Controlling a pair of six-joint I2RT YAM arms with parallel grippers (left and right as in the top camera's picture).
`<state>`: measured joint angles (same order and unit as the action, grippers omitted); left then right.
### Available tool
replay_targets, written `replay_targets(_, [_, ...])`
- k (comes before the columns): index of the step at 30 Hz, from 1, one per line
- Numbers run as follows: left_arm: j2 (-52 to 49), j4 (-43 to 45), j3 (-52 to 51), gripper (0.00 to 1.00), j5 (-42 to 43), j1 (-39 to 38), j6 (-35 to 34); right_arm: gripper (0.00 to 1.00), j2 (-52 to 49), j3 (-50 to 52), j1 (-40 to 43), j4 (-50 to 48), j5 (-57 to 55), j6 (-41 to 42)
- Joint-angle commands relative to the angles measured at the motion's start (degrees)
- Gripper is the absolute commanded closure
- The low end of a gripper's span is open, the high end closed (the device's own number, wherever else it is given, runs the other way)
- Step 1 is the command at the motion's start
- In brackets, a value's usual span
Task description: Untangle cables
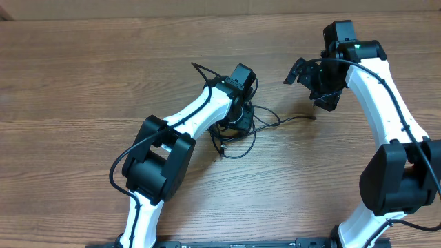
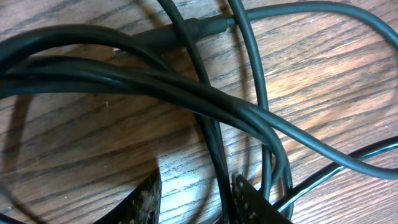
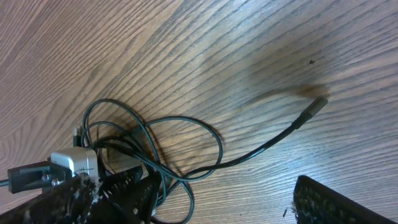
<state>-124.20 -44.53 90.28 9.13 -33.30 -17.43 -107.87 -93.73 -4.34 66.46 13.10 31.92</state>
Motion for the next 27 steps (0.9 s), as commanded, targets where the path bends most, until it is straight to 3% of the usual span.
replay_targets(1, [-1.9,-0.3,0.1,0.63,-0.7,-0.3,-1.0,0.00,0.5,-1.1,-0.2,-0.2,-0.2,-0.5])
replay_targets(10, [-2.1,-0.2,-2.4,0.67,-0.8,-1.3,-1.1,0.00,0.5,-1.1,-0.2,-0.1,-0.2,-1.0])
replay_targets(12, [-2.1,0.0,-3.0,0.72,-0.9,-1.3,-2.0,0.00,0.5,-1.1,-0.2,-0.1,-0.2,-1.0])
replay_targets(15, [-2.1,0.0,-3.0,0.94,-2.1,-1.3,-3.5,0.00,0.5,-1.1,-0.2,-0.1,-0.2,-1.0])
replay_targets(18, [-2.0,-0.1,-2.4,0.96,-2.1,-1.1,-3.6,0.00,0.5,-1.1,-0.2,-0.1,-0.2,-2.0])
replay_targets(23, [0.3,-9.3,7.3,0.96,-2.1,1.2,-3.3,0.04,0.5,-1.1,-0.2,-1.5,0.5,-2.5])
replay_targets(27, [2.6,-19.4,18.9,0.96,-0.2,4.9,-2.4,0.07,0.6,-1.3,-0.2,-4.3,10.0,-7.9])
